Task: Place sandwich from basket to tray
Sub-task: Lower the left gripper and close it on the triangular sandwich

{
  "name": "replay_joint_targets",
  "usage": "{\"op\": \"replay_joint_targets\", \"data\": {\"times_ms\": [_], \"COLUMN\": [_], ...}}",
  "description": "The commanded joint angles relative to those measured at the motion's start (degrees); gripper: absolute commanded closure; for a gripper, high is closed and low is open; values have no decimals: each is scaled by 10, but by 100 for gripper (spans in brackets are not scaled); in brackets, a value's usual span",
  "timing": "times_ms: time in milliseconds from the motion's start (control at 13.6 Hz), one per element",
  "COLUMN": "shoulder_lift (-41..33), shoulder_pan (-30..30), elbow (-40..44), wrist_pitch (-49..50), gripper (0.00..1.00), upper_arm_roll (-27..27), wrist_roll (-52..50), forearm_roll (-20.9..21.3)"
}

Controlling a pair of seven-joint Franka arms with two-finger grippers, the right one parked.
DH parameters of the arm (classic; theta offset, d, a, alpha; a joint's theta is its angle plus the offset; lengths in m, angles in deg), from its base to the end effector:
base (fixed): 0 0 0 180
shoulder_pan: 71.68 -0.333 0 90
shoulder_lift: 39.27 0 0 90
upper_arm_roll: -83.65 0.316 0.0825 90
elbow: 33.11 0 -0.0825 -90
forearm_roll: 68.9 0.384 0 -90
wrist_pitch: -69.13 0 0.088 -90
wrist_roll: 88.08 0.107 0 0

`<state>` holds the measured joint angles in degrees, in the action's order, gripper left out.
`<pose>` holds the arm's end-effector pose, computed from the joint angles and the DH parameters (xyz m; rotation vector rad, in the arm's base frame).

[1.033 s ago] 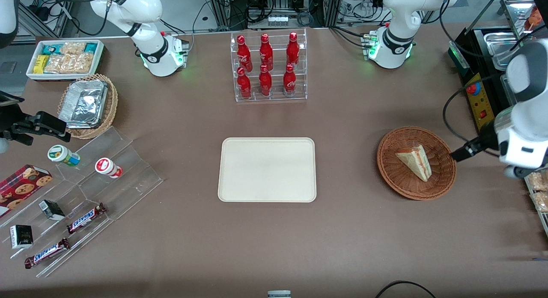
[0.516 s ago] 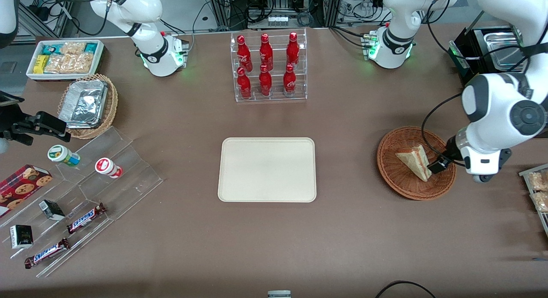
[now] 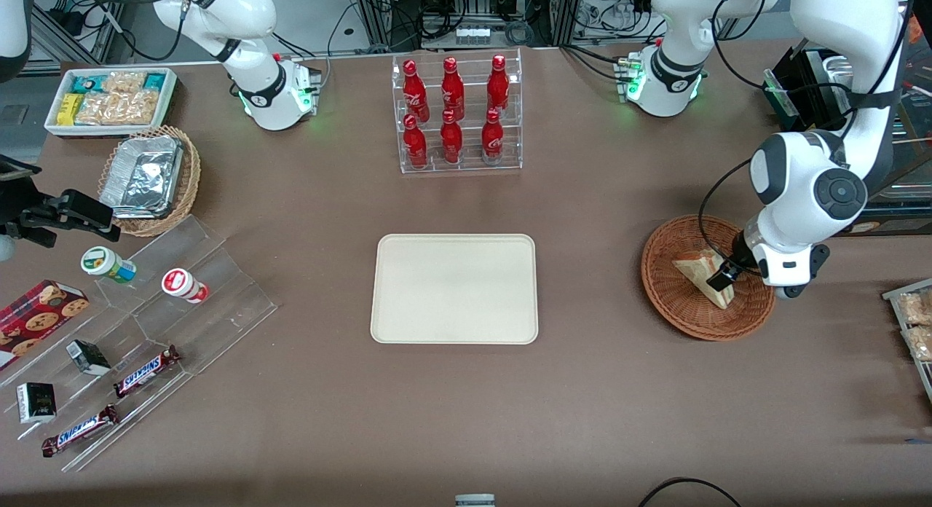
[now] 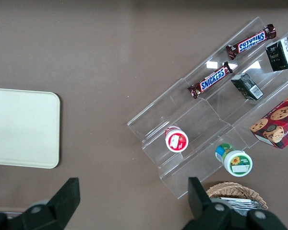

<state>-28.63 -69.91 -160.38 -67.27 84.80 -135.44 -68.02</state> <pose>0.5432 -0.0057 0.2894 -2.8691 -1.2202 0.0285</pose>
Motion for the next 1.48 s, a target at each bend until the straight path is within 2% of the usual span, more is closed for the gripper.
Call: {"op": "replay_joint_targets", "data": {"times_ms": [0, 590, 738, 811, 885, 959, 1033, 1107, 1254, 1402], "shoulder_lift": [-11, 16, 19, 20, 20, 20, 19, 18, 8, -11], "shoulder_pan": [2, 4, 5, 9, 16, 18, 19, 22, 25, 25], "elbow": [-26, -61, -68, -66, -65, -64, -62, -61, -59, -51], "wrist_pitch": [-30, -98, -105, -106, -106, -106, -106, -105, -102, -72], "gripper": [0, 0, 3, 11, 27, 51, 69, 82, 92, 94], "upper_arm_roll": [-2, -2, -2, -2, -2, -2, -2, -2, -1, -2], "wrist_roll": [-19, -43, -53, -72, -89, -99, -105, -106, -100, -98], "forearm_roll": [5, 5, 4, 4, 4, 4, 4, 4, 6, 42]}}
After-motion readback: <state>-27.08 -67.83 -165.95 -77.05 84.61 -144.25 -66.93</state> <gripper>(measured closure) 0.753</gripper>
